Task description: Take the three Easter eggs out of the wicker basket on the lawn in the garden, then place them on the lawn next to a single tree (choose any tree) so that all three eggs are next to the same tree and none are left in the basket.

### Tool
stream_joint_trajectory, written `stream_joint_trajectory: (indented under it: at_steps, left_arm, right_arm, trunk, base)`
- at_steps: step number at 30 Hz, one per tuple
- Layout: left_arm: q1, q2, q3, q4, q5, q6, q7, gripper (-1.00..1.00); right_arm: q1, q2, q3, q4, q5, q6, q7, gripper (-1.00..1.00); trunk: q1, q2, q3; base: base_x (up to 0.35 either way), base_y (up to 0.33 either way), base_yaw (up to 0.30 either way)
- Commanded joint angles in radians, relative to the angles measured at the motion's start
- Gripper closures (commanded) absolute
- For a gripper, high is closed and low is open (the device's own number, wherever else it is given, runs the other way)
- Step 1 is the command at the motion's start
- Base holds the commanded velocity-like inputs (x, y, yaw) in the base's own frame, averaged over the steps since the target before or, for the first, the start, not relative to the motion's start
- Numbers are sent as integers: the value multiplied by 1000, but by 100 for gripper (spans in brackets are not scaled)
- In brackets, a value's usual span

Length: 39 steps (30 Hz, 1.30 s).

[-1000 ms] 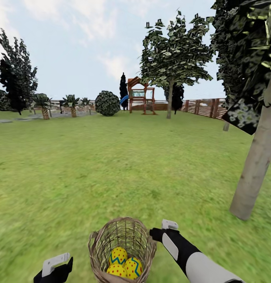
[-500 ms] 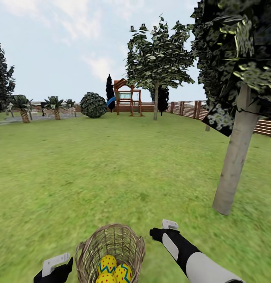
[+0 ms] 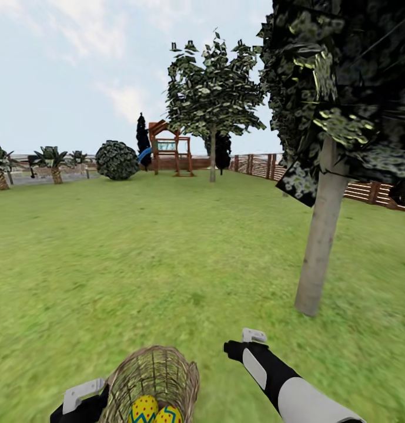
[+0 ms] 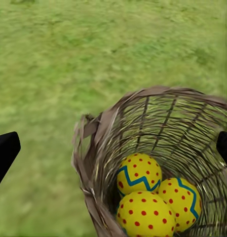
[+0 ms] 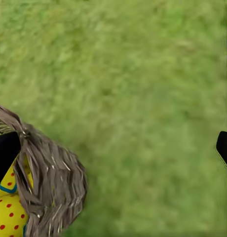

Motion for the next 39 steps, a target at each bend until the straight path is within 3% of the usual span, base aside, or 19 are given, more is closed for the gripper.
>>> stream_joint_trajectory:
  at_steps: [1, 23, 32, 36, 39]
  left_arm:
    - [0, 0, -1, -2, 9, 4, 5, -100]
    - [-4, 2, -1, 57, 5, 16, 4, -100]
    - [-12, -3, -2, 131, 5, 21, 2, -100]
    - [-20, -26, -3, 187, 4, 24, 1, -100]
    - [-40, -63, -7, 238, 2, 25, -1, -100]
  right_arm:
    - [0, -1, 8, -2, -9, 4, -8, -100]
    - [0, -1, 8, -2, -9, 2, -8, -100]
    - [0, -1, 8, 0, -9, 2, -8, -100]
    - [0, -1, 8, -1, -9, 2, -8, -100]
    - [0, -1, 8, -1, -9, 2, -8, -100]
  trunk:
    - [-4, 7, 3]
    - [-88, 161, 74]
    - [-123, 224, 103]
    - [-138, 252, 115]
    - [-150, 273, 125]
  base:
    - [0, 0, -214]
    - [0, 0, -33]
    - [0, 0, 0]
    - [0, 0, 0]
    - [0, 0, 0]
